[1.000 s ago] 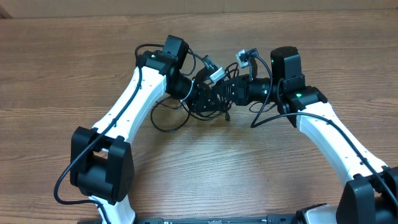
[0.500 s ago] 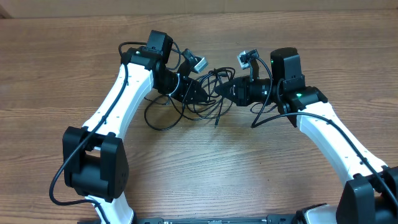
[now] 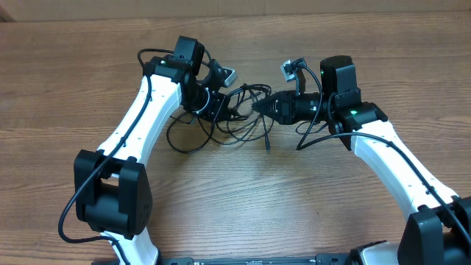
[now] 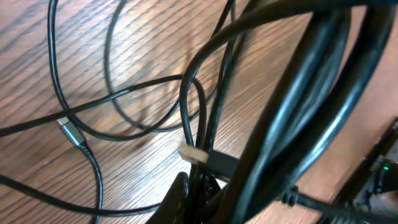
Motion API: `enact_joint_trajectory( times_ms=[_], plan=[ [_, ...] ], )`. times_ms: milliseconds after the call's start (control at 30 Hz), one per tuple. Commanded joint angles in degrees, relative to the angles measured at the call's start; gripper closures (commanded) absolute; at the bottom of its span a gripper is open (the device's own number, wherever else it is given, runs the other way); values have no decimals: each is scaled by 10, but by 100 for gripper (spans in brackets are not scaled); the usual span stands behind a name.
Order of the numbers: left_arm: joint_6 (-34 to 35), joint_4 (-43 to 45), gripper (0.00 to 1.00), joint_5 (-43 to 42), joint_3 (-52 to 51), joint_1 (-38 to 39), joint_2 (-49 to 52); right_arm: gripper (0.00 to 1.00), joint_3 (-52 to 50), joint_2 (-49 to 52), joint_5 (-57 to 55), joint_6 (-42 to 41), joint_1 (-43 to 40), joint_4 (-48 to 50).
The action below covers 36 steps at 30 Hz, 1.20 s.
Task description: Untangle cables
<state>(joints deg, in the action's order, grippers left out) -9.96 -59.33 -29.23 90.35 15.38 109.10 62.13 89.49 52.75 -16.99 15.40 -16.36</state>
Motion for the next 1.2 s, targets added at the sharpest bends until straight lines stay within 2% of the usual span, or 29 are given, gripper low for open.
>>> enact_joint_trajectory(
  times_ms=[0, 100, 333, 367, 533, 633, 700, 800, 967, 1167],
  plan=[
    [19, 0, 96, 46, 5, -7, -5, 96, 5, -1, 19, -15, -2, -1],
    [19, 0, 96, 71, 5, -7, -5, 96, 5, -1, 8, -32, -2, -12],
    [29, -2, 96, 65, 5, -5, -5, 96, 5, -1, -3, -31, -1, -22],
    [29, -2, 96, 57, 5, -4, -5, 92, 5, -1, -13, -31, -1, -23],
    [-10, -2, 96, -60, 5, -3, -5, 36, 5, -1, -28, -27, -1, -22],
    [-81, -4, 96, -177, 5, -3, -5, 20, 5, -1, -32, -23, -1, -22],
    [-138, -11, 96, -251, 5, -3, -5, 16, 5, -1, -41, -23, -1, -22],
    [-201, -24, 96, -309, 5, 2, -5, 16, 5, -1, -44, -23, -1, -22],
    [-203, -12, 96, -301, 5, 25, -5, 17, 5, -1, -43, -23, 1, -22],
    [-200, -3, 96, -241, 5, 57, -5, 17, 5, -1, -43, -20, 10, -22]
  ],
)
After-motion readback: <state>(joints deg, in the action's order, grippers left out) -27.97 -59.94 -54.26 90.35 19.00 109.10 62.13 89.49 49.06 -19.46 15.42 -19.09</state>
